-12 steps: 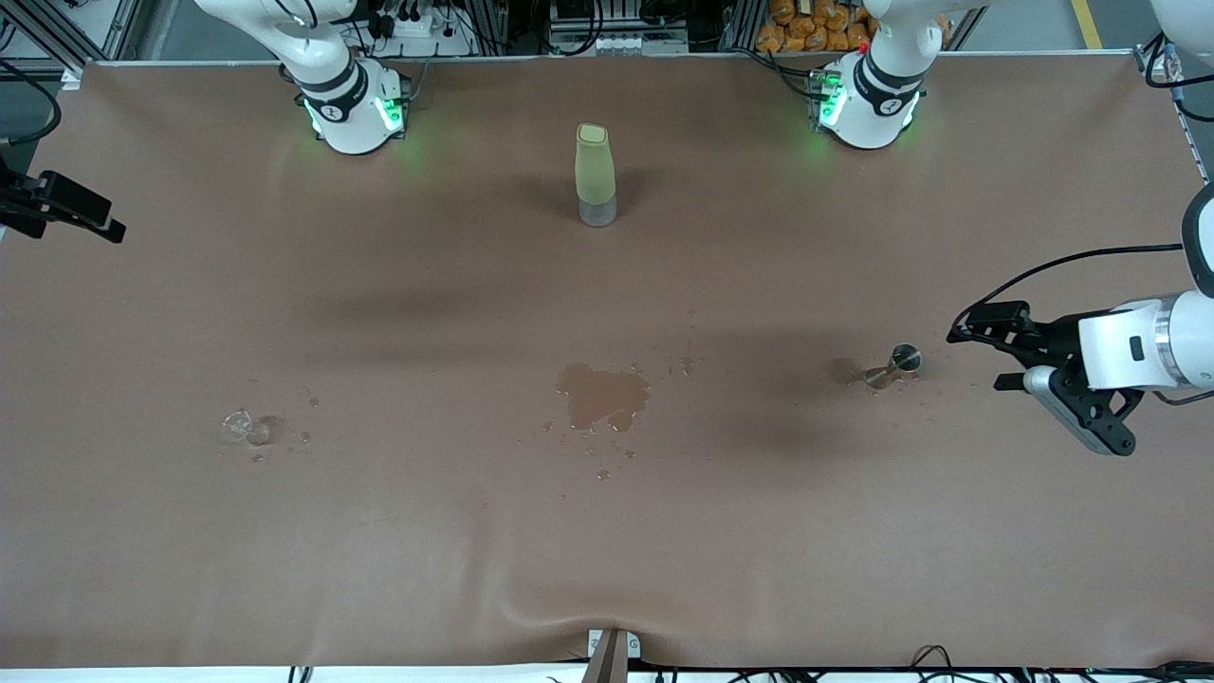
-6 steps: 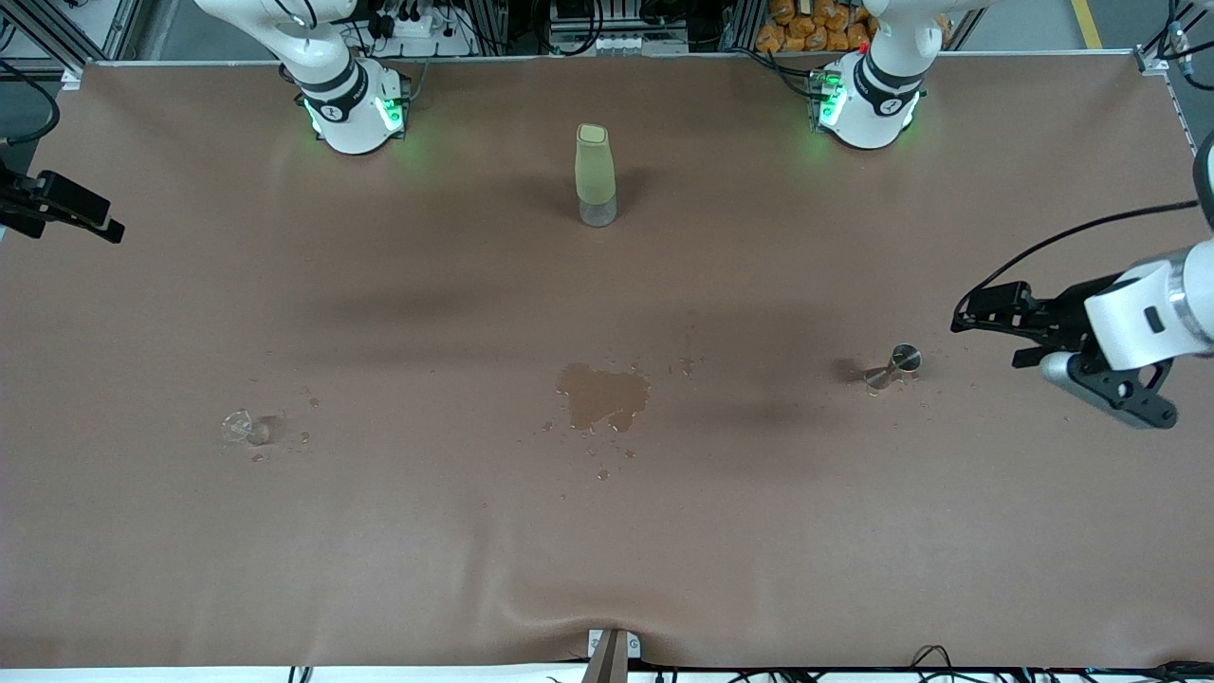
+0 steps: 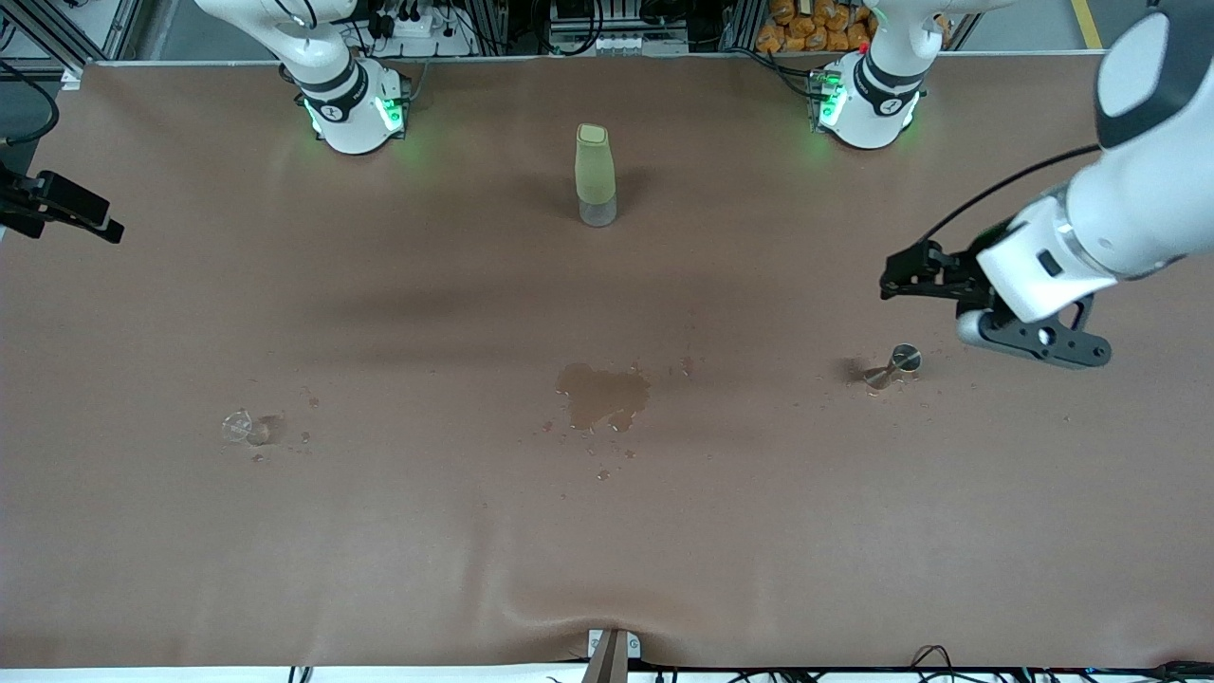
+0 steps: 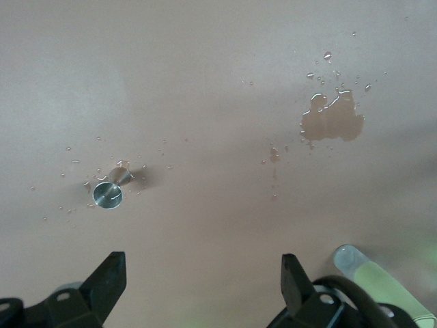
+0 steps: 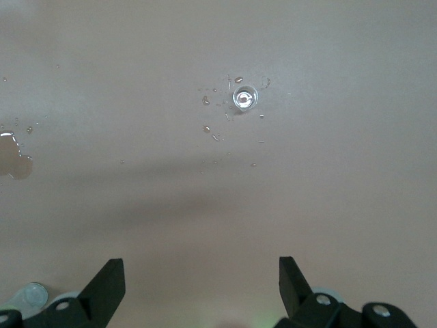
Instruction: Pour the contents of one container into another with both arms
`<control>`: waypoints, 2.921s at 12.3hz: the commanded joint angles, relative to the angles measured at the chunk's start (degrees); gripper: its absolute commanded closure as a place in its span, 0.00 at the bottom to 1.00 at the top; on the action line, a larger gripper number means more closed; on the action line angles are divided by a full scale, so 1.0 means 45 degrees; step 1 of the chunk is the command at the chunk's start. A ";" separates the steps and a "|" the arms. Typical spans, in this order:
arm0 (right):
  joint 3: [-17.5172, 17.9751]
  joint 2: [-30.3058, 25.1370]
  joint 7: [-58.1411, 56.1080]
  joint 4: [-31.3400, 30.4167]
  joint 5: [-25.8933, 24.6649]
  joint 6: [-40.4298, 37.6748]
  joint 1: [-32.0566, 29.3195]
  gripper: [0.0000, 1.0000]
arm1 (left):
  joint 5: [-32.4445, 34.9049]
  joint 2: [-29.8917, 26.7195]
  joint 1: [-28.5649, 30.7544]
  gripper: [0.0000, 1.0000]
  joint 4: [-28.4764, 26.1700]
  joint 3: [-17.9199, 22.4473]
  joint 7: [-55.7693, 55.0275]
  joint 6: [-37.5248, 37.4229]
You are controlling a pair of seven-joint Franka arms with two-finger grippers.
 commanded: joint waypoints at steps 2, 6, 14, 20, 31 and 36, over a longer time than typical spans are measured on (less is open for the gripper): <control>0.0036 0.0116 0.0110 0.0222 0.0057 0.0005 -0.0056 0.00 | 0.0220 -0.1342 0.0129 0.00 -0.1016 0.1865 0.1651 0.0485; 0.0036 0.0116 0.0110 0.0222 0.0057 0.0025 -0.0036 0.00 | 0.0393 -0.2220 0.0225 0.00 -0.1971 0.2107 0.3148 0.0468; 0.0114 0.0097 0.0149 0.0300 0.0018 -0.0131 0.0178 0.00 | 0.0917 -0.4057 0.0264 0.00 -0.3435 0.2166 -0.0057 -0.0236; 0.0055 0.0038 0.0110 0.0436 -0.0450 -0.0893 0.0315 0.00 | 0.1526 -0.5287 0.0264 0.00 -0.4939 0.2108 -0.0369 0.0057; 0.0056 0.0097 0.0110 0.0515 -0.0431 -0.1069 0.0316 0.00 | 0.2561 -0.5172 0.0108 0.00 -0.5234 0.2147 -0.1327 0.1034; 0.0075 0.0097 0.0110 0.0515 -0.0412 -0.1069 0.0335 0.00 | 0.2444 -0.5152 0.0108 0.00 -0.5156 0.2147 -0.1404 0.1034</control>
